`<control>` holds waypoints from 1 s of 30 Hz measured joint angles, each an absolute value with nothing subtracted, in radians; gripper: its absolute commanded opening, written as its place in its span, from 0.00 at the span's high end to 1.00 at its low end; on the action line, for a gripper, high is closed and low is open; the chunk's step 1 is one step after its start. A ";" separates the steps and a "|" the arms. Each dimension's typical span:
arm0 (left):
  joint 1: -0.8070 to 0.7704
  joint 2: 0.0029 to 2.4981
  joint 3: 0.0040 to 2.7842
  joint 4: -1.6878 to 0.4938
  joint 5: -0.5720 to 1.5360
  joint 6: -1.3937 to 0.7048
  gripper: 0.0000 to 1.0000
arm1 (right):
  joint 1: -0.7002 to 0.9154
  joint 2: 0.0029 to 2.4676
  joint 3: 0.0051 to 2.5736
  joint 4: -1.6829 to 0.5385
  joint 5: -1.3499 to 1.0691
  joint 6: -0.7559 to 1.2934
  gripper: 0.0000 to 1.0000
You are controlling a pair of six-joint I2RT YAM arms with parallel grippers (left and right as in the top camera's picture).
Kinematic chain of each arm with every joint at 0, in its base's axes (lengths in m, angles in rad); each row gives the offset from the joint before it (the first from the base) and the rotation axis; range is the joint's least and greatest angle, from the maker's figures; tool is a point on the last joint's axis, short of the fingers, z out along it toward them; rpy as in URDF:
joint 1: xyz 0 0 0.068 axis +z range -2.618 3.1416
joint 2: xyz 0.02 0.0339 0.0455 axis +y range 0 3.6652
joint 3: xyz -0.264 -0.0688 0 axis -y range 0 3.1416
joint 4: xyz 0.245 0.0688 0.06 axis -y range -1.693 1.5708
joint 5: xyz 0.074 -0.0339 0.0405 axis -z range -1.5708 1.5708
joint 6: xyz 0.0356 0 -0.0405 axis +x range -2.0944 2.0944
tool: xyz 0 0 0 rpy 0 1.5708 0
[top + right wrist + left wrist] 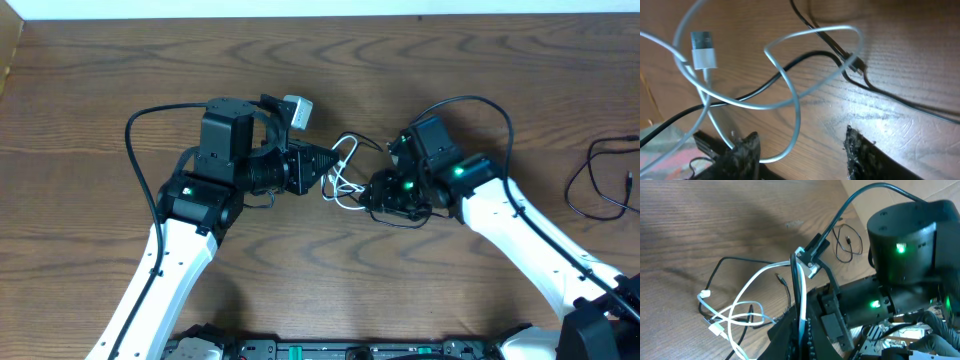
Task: Untangle cables
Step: 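Grasp the white cable with the right gripper and pull it rightward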
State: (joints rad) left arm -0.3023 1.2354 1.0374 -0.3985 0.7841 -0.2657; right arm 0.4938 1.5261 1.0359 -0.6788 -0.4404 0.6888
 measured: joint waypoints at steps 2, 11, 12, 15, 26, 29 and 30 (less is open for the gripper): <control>-0.302 1.235 1.037 -0.398 0.784 -0.266 0.92 | 0.513 1.526 1.029 -0.667 -0.413 0.766 0.66; -0.302 1.235 1.037 -0.397 0.784 -0.266 0.93 | 0.561 1.525 0.905 -0.465 -0.324 1.075 0.76; -0.302 1.235 1.037 -0.397 0.784 -0.266 0.93 | 0.563 1.526 0.889 -0.445 -0.325 1.094 0.79; -0.302 1.235 1.037 -0.397 0.784 -0.266 0.92 | 0.564 1.525 0.853 -0.416 -0.321 1.121 0.91; -0.302 1.235 1.037 -0.405 0.756 -0.246 0.92 | 0.516 1.525 0.809 -0.641 -0.012 0.997 0.99; -0.286 1.235 1.037 -0.440 0.715 -0.236 0.92 | 0.438 1.525 0.809 -0.671 0.149 0.971 0.99; -0.278 1.235 1.037 -0.459 0.699 -0.235 0.92 | 0.414 1.525 0.809 -0.672 0.183 0.960 0.99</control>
